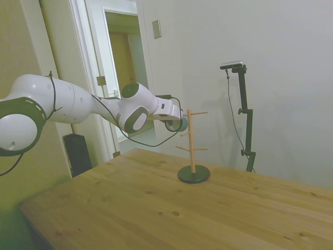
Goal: Unload the mug
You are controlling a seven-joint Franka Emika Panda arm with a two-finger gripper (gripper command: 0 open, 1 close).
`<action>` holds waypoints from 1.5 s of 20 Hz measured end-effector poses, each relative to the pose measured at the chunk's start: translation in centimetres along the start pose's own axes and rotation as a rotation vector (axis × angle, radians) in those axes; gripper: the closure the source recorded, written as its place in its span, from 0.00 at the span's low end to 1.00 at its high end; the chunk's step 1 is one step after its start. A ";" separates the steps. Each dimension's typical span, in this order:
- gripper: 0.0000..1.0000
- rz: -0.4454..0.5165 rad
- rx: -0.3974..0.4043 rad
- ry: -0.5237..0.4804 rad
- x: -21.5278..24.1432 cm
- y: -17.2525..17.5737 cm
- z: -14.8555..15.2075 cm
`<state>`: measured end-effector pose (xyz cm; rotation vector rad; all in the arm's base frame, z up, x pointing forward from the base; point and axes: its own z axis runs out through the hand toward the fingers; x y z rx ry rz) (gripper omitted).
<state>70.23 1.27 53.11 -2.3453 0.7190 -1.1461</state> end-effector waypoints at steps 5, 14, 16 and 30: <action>1.00 -0.035 -0.003 -0.030 -1.4 0.4 -0.6; 1.00 -0.116 0.024 -0.057 -4.4 -0.5 -0.9; 1.00 -0.126 0.034 -0.064 -4.8 -0.4 -1.4; 1.00 -0.148 0.115 -0.097 -5.0 1.3 -5.0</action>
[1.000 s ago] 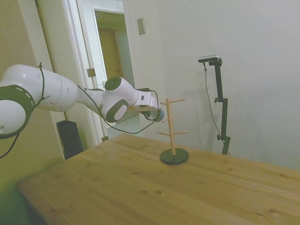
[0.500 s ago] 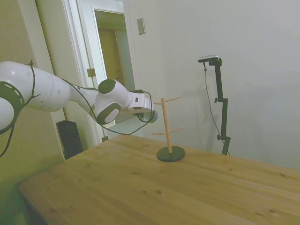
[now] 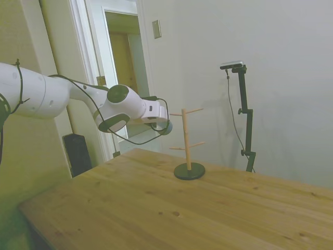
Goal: Unload the mug
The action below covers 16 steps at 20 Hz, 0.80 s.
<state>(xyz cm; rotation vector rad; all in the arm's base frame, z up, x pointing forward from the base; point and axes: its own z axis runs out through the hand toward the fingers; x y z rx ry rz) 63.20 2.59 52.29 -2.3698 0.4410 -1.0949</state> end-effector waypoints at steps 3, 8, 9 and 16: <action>1.00 -0.040 -0.009 -0.025 -1.2 0.4 0.4; 1.00 -0.093 0.022 -0.047 -2.1 0.3 -0.3; 1.00 -0.098 0.029 -0.052 -2.2 0.4 -0.5; 1.00 -0.125 0.061 -0.079 -3.4 1.0 -2.7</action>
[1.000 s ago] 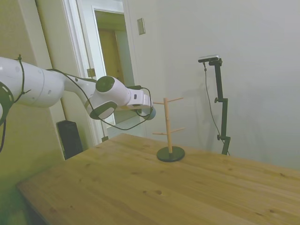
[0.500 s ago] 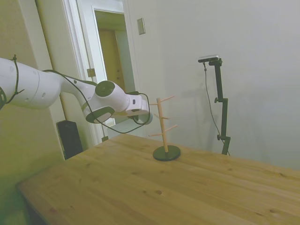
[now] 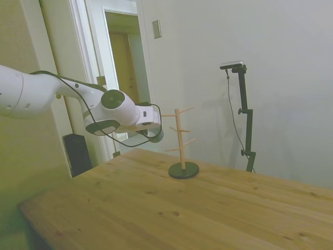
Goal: Unload the mug
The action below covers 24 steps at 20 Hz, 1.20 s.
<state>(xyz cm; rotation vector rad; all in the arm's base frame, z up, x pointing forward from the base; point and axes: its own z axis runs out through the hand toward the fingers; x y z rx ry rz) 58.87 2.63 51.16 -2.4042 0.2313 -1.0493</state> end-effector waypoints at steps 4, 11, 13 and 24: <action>1.00 -0.023 -0.038 -0.037 -1.4 1.5 -0.5; 1.00 -0.015 -0.191 -0.186 -6.3 5.1 0.6; 1.00 -0.007 -0.232 -0.227 -8.0 5.7 0.5; 1.00 0.084 -0.416 -0.260 -13.1 7.3 -0.4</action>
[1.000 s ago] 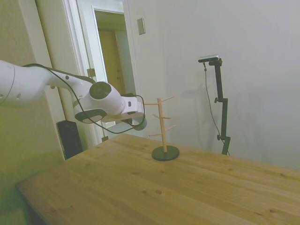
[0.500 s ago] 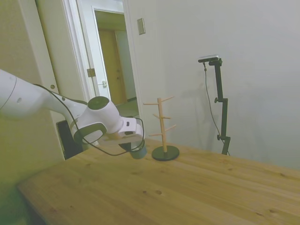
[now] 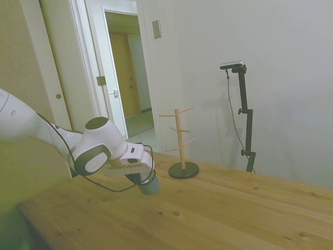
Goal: Unload the mug
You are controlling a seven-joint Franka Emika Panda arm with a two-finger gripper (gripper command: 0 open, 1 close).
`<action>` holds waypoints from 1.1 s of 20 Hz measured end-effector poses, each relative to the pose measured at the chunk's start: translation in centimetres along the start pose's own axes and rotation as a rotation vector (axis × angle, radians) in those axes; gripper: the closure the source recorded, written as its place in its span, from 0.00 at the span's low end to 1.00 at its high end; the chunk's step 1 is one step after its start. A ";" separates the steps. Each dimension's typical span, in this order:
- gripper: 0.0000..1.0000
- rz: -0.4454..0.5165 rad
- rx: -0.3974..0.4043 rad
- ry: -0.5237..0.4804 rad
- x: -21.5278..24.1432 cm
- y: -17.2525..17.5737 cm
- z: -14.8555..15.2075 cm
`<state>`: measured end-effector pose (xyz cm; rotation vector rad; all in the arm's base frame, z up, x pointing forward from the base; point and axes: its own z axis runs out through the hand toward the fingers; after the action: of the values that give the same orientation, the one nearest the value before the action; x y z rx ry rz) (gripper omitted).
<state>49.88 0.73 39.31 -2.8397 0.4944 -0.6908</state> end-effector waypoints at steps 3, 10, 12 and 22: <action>1.00 0.053 -0.068 -0.001 0.5 0.8 1.0; 1.00 0.132 -0.162 -0.064 1.8 1.4 2.9; 1.00 0.149 -0.181 -0.096 2.2 1.3 3.3; 0.00 0.160 -0.211 -0.131 4.9 1.5 5.5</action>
<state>56.15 -1.96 36.19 -2.9692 0.8056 -0.4445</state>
